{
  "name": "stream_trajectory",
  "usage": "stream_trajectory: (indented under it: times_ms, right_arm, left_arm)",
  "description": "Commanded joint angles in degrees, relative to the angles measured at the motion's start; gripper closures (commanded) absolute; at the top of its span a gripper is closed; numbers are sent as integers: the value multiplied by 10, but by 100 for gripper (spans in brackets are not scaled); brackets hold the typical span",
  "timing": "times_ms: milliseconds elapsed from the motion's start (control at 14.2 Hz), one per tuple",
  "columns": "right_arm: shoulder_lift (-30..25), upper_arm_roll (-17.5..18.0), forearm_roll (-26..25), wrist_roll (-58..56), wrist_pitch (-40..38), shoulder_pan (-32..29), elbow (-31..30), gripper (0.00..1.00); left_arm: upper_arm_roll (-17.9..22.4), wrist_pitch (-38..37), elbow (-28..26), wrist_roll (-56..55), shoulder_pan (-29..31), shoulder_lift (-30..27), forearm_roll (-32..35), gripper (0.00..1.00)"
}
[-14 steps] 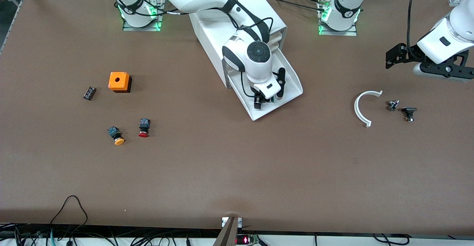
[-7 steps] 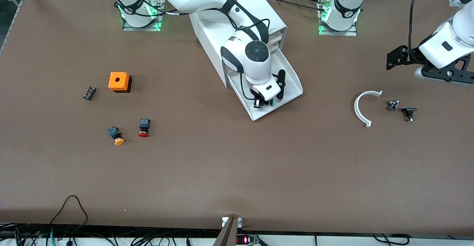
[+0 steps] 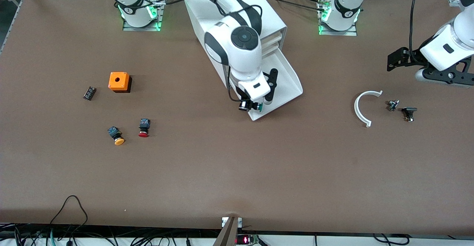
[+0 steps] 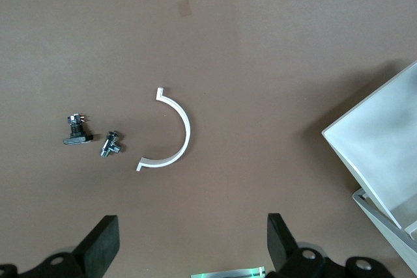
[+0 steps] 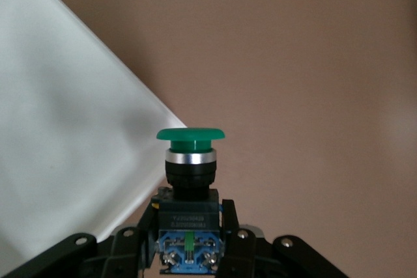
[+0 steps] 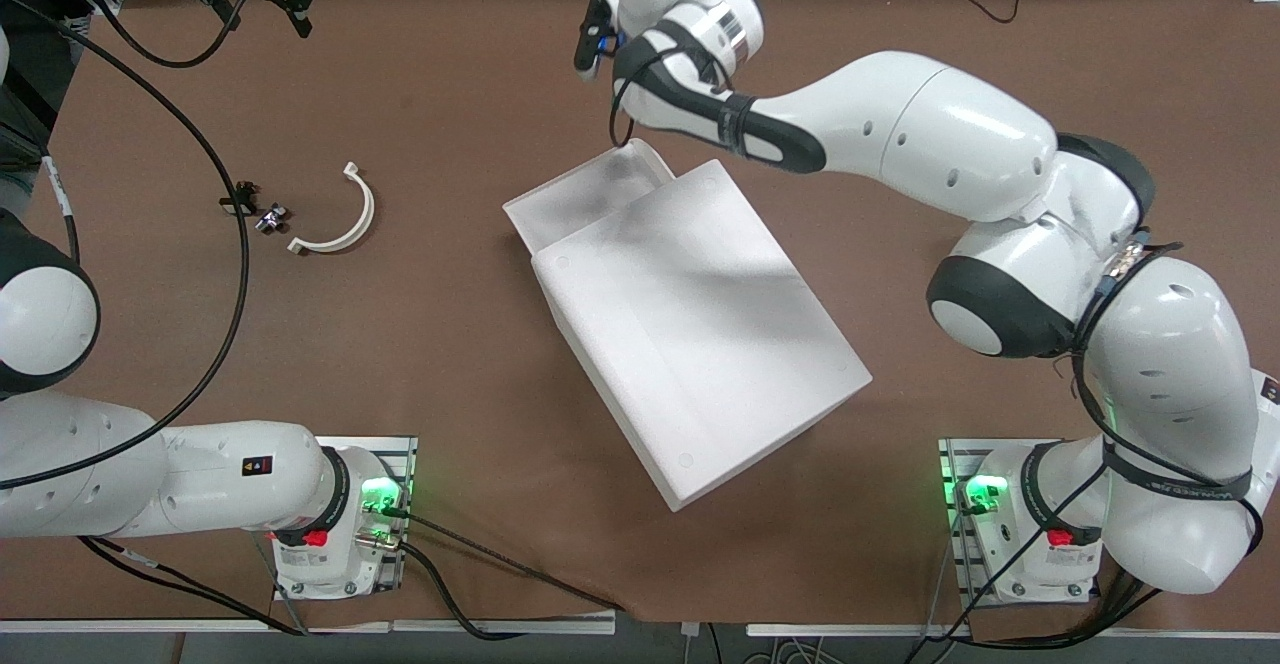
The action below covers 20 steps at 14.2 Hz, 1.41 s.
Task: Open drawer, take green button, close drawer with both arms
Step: 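Lift the green button out and carry it beside the red button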
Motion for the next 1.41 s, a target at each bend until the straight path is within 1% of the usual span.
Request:
stream_trajectory:
  times_ms: [0, 71, 141, 282, 353, 565, 706, 918, 1059, 1200, 1271, 1341]
  right_arm:
    - [-26, -37, 0, 39, -8, -2, -13, 63]
    - [-26, -52, 1, 60, -6, -10, -22, 63]
    - [-27, -54, 4, 88, -1, -28, -44, 63]
    - [-32, -54, 15, 129, 16, -62, -93, 63]
    - [-37, -54, 15, 147, 32, -78, -131, 63]
    - [-64, -55, 15, 241, 106, -122, -229, 63]
    - [-67, -54, 16, 252, 113, -145, -259, 63]
    - [-68, -54, 17, 279, 117, -147, -307, 63]
    - [-70, -54, 17, 286, 142, -147, -344, 62]
    - [-73, -53, 19, 287, 151, -148, -362, 61]
    - [-73, -52, 20, 288, 151, -147, -361, 54]
    - [-74, -52, 25, 296, 149, -148, -359, 19]
  left_arm:
    - [-1, -16, 20, -4, 2, 7, -4, 0]
    - [-1, -17, 20, -4, 2, 6, -4, 0]
    - [-1, -16, 20, -4, 2, 6, -5, 0]
    - [-2, -16, 20, -5, 2, 6, -7, 0]
    - [-2, -16, 20, -5, 2, 6, -9, 0]
    - [-1, -16, 22, -4, 2, 7, -9, 0]
    - [-3, -15, 22, 4, 0, 12, -8, 0]
    - [-4, -11, 23, 4, -1, 32, 1, 0]
    - [0, -1, 22, -3, 1, 47, -22, 0]
    - [-2, 49, -2, -11, -8, 68, -31, 0]
    - [-3, 107, -34, -31, -28, 74, -32, 0]
    - [-4, 165, -78, -60, -44, 75, -32, 0]
